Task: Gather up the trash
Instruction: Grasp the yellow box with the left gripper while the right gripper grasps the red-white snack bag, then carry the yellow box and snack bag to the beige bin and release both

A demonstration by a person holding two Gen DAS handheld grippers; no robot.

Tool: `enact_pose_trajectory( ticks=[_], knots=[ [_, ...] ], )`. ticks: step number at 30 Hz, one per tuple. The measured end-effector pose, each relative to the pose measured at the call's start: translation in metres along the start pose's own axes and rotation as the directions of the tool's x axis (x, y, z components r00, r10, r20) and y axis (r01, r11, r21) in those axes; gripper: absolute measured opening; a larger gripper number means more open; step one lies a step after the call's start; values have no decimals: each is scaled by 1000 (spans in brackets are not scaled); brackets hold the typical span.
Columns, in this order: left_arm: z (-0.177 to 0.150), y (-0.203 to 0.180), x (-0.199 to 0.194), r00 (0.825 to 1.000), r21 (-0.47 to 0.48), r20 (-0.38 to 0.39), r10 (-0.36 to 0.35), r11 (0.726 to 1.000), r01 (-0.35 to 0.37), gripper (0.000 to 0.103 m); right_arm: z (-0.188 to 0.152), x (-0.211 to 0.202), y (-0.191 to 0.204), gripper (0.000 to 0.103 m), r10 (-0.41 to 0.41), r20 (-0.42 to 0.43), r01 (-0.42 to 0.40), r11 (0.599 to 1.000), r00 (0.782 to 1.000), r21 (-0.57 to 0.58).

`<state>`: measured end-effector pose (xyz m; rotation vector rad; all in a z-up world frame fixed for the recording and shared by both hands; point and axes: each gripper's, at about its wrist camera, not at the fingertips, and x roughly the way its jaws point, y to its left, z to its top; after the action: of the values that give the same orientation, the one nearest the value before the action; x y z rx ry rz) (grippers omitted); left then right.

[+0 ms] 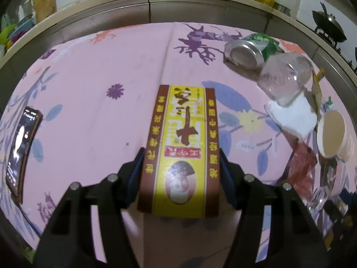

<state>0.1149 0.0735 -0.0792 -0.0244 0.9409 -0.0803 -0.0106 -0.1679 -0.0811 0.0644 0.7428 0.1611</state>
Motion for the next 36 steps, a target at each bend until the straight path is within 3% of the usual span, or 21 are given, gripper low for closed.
enact_pose_trajectory(
  ticks=[6,7,9,12,19,25,36],
  knots=[
    [-7,4,-7,1000,-7,1,-27,1000,27,59,1,1,-3,55,22,2,-22,1000,1000,17],
    [-8,4,-10,1000,-4,8,-31,1000,31,58,1,2,-2,35,37,-1,-37,999,999,11],
    [-10,4,-15,999,4,16,-37,999,37,58,1,3,2,13,65,-21,-66,998,998,0],
    [-13,4,-29,998,7,43,-50,999,50,58,1,0,12,6,116,-33,-117,993,993,-22],
    [-12,7,-67,990,-1,116,-76,997,77,58,10,-30,44,4,170,48,-161,977,984,-142],
    [-2,-6,-95,978,24,187,-89,996,86,58,27,-52,36,4,172,124,-160,982,977,-103],
    [14,-47,-120,958,108,247,-143,987,120,58,39,-74,6,4,119,198,-114,993,973,-34]
  ],
)
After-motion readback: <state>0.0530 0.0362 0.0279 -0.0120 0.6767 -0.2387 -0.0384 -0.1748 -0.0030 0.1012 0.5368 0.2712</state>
